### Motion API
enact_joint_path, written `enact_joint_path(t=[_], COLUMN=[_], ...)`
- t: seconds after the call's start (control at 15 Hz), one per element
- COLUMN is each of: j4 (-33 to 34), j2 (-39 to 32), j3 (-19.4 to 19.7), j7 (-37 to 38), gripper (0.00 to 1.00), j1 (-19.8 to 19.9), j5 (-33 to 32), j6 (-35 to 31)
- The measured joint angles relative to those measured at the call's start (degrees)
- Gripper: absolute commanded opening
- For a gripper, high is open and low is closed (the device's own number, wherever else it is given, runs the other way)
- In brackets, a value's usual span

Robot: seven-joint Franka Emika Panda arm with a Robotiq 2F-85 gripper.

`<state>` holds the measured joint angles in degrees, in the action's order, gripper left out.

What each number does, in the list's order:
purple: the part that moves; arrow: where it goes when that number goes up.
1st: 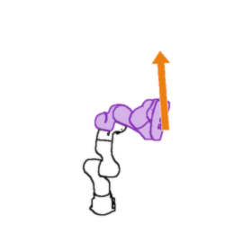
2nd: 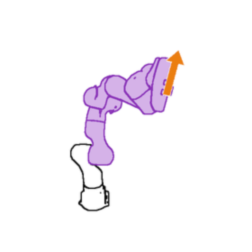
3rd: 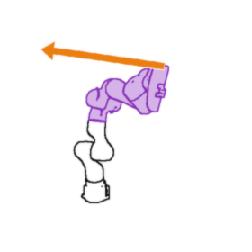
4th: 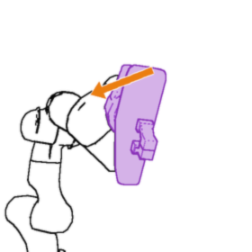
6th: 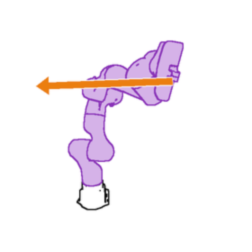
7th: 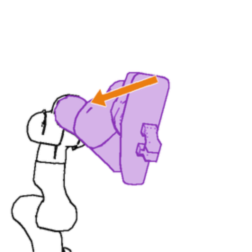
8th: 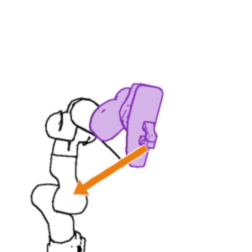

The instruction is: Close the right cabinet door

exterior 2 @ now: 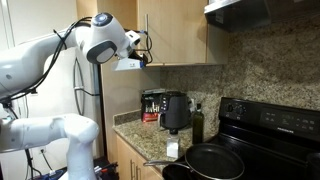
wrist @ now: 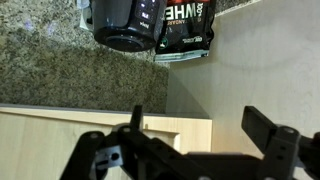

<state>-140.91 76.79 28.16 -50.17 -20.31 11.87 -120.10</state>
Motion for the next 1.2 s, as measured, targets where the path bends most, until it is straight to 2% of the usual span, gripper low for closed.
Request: enact_joint_path(t=[0.27,0.53,0.67,0.93,1.07,1.2], j4=[1.1,3.4,3.6,3.5,3.1,3.2], j2=[-0.4,-1.4,-2.6,-3.1,-2.8,-1.8], j3=[0.7,-4.3,-5.0,-5.1,-7.2,-11.8], j7=[-5.8,-1.4,-1.3,-1.8,-3.7,-4.5], gripper=[1.00,1.00,1.00,1.00,1.00,1.00], j1=[-0.9,2.1,3.4,3.2,1.9,-0.1], j5=[0.0,-3.0,-3.1,-3.1,-3.1,-2.1], j6=[0.2,0.9,1.0,3.0,3.4,1.9])
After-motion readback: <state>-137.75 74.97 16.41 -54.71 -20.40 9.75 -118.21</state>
